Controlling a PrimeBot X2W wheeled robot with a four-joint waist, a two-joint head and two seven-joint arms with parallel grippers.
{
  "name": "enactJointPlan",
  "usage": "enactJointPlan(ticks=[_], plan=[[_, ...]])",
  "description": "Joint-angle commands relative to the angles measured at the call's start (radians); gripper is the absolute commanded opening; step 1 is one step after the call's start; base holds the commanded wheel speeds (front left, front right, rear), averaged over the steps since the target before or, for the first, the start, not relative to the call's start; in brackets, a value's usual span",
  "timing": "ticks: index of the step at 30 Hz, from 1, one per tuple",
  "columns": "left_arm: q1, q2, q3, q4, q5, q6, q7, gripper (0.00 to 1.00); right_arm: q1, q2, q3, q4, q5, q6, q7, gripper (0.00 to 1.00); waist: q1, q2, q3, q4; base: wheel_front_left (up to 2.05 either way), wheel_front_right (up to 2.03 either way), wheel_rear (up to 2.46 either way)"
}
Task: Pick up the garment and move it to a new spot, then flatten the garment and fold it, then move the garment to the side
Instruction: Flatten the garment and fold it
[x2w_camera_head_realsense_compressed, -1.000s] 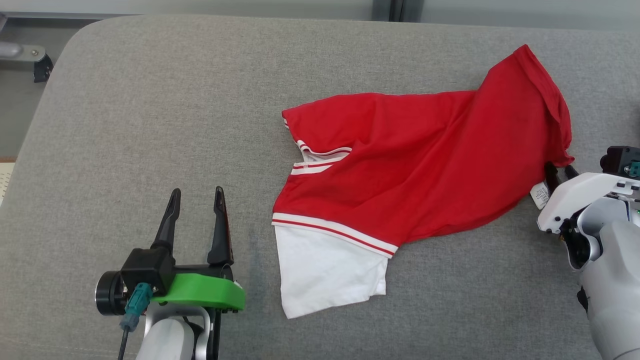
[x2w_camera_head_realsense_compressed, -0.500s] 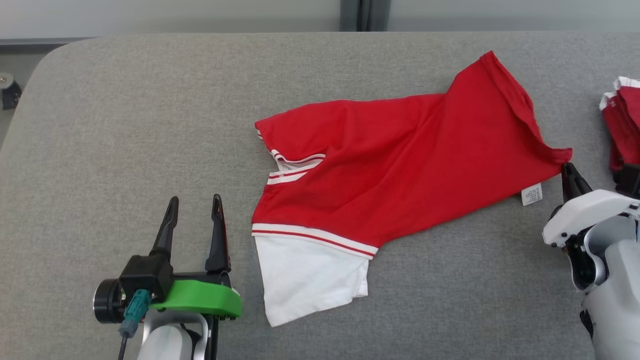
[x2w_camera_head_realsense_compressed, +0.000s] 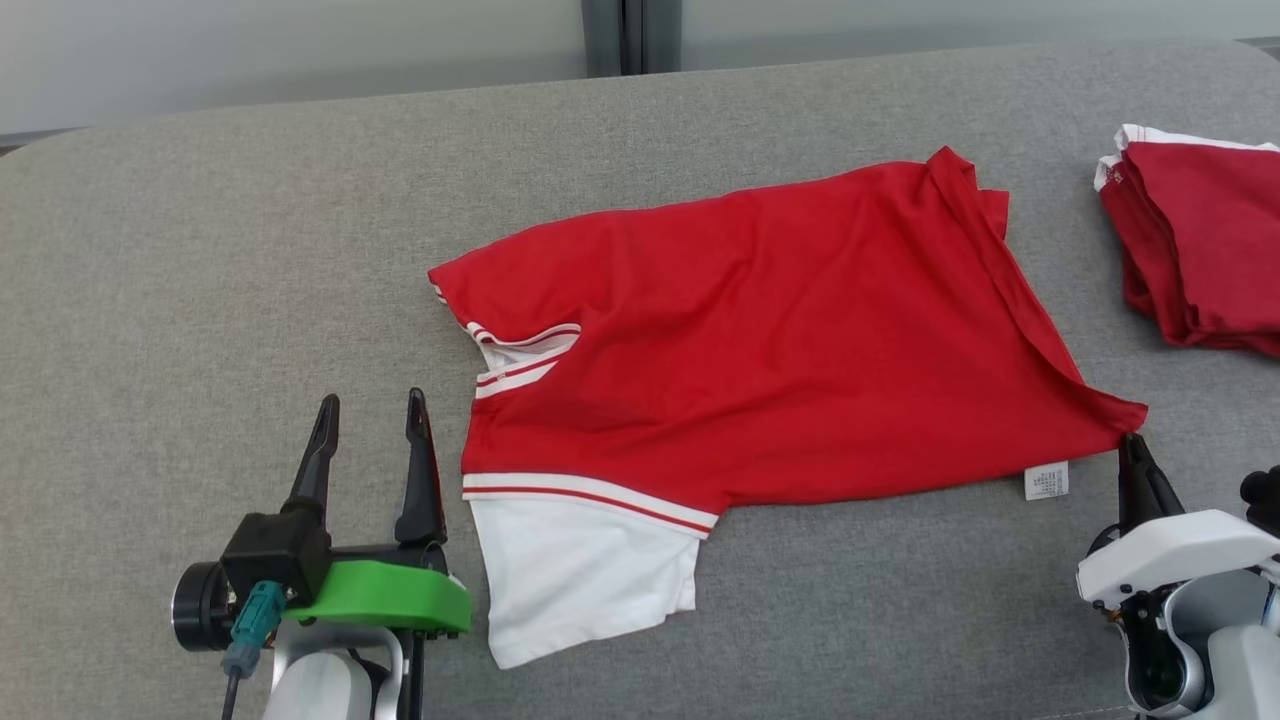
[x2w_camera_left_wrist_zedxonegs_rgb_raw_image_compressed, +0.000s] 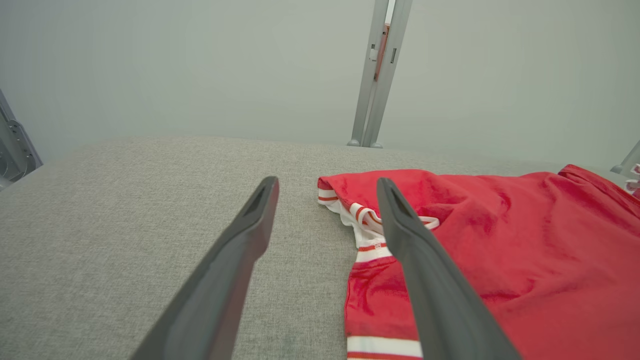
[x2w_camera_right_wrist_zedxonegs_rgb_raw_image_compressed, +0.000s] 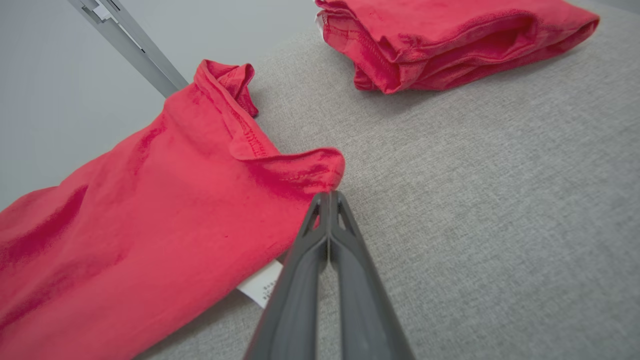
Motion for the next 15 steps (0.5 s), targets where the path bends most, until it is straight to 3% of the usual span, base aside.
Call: enactJointPlan(ticks=[1,2,3,4,5,9,15], plan=[[-0.006,0.004,0.004,0.002,0.004,-0.006,0.0,1.0,0.016,0.002,-0.008,-0.004,0.005,0.0,-0.014,0.0,0.0,0.0,-0.004,-0.005,0.0,0.0,0.0],[-0.006,0.004,0.004,0.003,0.004,-0.005,0.0,1.0,0.021,0.003,-0.01,0.005,0.002,0.0,-0.017,0.0,0.0,0.0,-0.006,-0.005,0.0,0.0,0.0],[-0.004,0.004,0.002,0.005,0.003,-0.004,0.0,1.0,0.024,0.004,-0.013,0.016,-0.003,0.0,-0.025,0.25,0.0,0.0,-0.009,-0.006,0.0,0.0,0.0],[-0.002,0.004,0.002,0.007,0.002,-0.005,0.0,1.0,0.025,0.004,-0.012,0.024,-0.002,0.0,-0.031,0.55,0.0,0.0,-0.013,-0.007,0.0,0.0,0.0],[-0.001,0.004,0.001,0.01,0.0,-0.006,0.0,1.0,0.027,0.005,-0.004,0.037,0.003,0.0,-0.038,1.0,0.0,0.0,-0.017,-0.007,0.0,0.0,0.0],[0.008,0.003,-0.005,0.019,-0.01,-0.009,0.0,1.0,0.031,0.004,0.023,0.059,-0.019,0.0,-0.069,1.0,0.0,0.0,-0.039,-0.006,0.0,0.0,0.0],[0.018,0.003,-0.016,0.02,-0.022,-0.01,0.0,1.0,0.028,0.005,0.034,0.0,-0.089,0.0,-0.134,1.0,0.0,0.0,-0.083,-0.003,0.0,0.0,0.0]])
